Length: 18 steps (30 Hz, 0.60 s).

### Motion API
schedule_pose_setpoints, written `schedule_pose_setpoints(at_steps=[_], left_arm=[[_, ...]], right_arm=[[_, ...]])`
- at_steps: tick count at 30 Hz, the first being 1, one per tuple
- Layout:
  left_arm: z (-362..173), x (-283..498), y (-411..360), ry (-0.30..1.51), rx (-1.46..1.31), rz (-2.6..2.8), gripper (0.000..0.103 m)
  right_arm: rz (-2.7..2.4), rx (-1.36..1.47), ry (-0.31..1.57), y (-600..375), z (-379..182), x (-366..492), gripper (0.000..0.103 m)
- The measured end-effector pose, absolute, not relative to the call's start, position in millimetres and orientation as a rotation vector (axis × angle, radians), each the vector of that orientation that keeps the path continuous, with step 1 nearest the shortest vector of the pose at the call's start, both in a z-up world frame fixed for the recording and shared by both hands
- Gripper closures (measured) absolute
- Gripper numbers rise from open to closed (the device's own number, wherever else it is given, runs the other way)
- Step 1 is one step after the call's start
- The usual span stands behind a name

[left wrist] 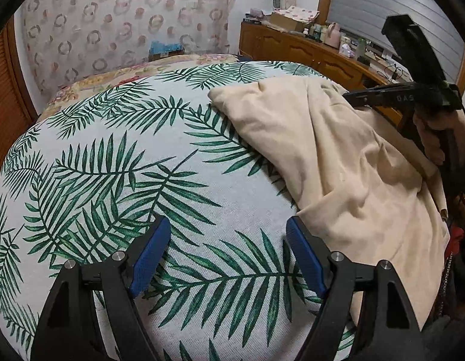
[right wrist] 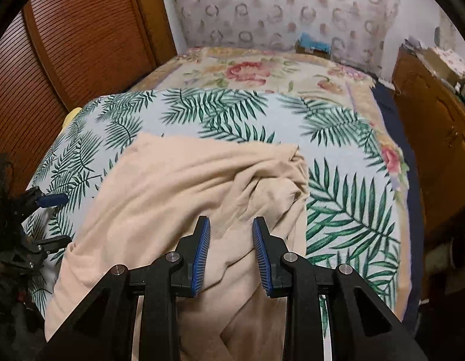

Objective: Fold small clothes

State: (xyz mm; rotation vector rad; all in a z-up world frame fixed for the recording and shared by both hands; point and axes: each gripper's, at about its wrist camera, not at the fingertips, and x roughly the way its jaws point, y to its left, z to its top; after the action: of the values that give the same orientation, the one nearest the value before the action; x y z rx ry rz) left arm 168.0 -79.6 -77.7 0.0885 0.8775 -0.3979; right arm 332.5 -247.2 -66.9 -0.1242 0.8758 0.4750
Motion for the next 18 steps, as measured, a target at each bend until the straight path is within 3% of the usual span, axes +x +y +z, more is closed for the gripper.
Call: schedule_pose_setpoints(at_steps=[1,5,10,12,14,16,18], left_arm=[[-78,168,-80,0.878,0.089,-0.397,0.023],[-79,168,-82,0.881,0.108,-0.393,0.021],[-82,165,-96,0.894,0.187,-0.398,0.007],[-83,166,-96,0.901,0.188,-0.401,0.002],[-83,166,-95,0.901,0.185,-0.397,0.002],[-82,165,-93,0.9,0.182,-0.381,0.003],[-78,158,-88,0.886,0.153,-0.363,0.003]], right_arm=[[0.491,-0.136,0.86,-247,-63,329,0.102],[0.33,-0.157,0.742,-286,-35,315,0.102],[0.203,-0.123,0.759,-321,-37,311,0.102],[0.176,-0.151,0.745,-321,-36,298,0.096],[0.175,-0.143,0.736,-321,-33,282,0.07],[0.221,-0.089,0.714,-325,-32,261,0.058],[0.25,-0.071,0.714,-323,-35,240,0.057]])
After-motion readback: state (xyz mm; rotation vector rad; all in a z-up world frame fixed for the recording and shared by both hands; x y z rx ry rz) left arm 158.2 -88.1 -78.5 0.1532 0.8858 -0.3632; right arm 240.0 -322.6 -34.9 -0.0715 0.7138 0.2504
